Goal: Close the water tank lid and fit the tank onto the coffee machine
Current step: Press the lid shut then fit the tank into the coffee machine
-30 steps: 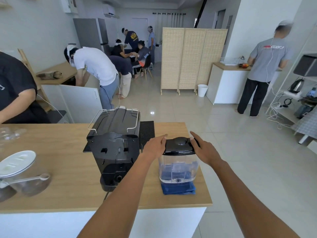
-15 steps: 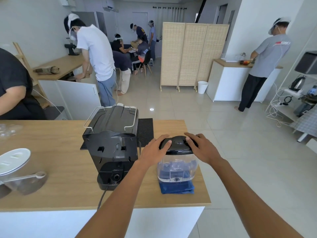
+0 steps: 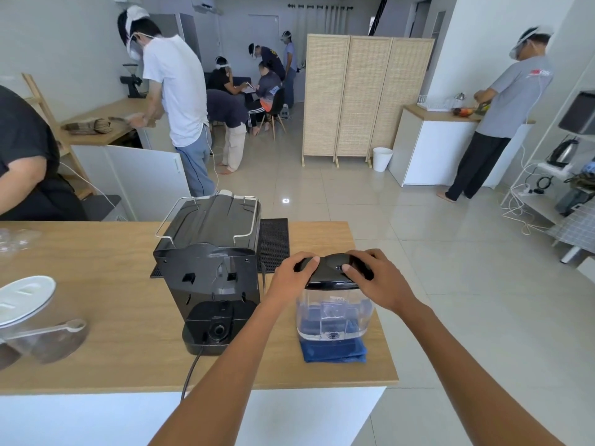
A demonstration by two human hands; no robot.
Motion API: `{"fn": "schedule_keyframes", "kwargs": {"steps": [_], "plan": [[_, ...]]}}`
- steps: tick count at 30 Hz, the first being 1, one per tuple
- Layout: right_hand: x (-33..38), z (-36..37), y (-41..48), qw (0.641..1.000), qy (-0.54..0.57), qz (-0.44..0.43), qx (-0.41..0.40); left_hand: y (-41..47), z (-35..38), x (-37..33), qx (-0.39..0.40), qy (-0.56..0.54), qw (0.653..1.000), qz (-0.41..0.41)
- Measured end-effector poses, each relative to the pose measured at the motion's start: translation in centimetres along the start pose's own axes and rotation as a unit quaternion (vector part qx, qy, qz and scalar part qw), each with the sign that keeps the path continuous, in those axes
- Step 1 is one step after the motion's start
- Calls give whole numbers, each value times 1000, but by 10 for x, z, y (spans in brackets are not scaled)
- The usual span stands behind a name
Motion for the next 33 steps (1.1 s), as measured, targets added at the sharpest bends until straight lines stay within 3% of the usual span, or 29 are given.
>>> {"fn": "schedule_keyframes", "kwargs": {"steps": [7,15,23,33], "plan": [[8,-3,21,998,54,-9,-6,-16,2,-6,-8,55,998,15],[-2,11,8,999,-25,-13,-24,-25,1,1,-33,164,984,64],[-36,10,-26,991,132,-29,-16,-28,-1,15,-1,162,981,110],[-40,19,-32,981,177,-38,-69,-37,5,29,-9,115,989,95]]}}
Point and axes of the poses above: each hand's wrist, its own y-axis towards the middle knuckle, its own z-axis out of the palm, x = y × z, the point moved 4 cm from there along y, towards the middle knuckle, and after that the axes turned 13 degrees about -z, right-handed, at the moved point
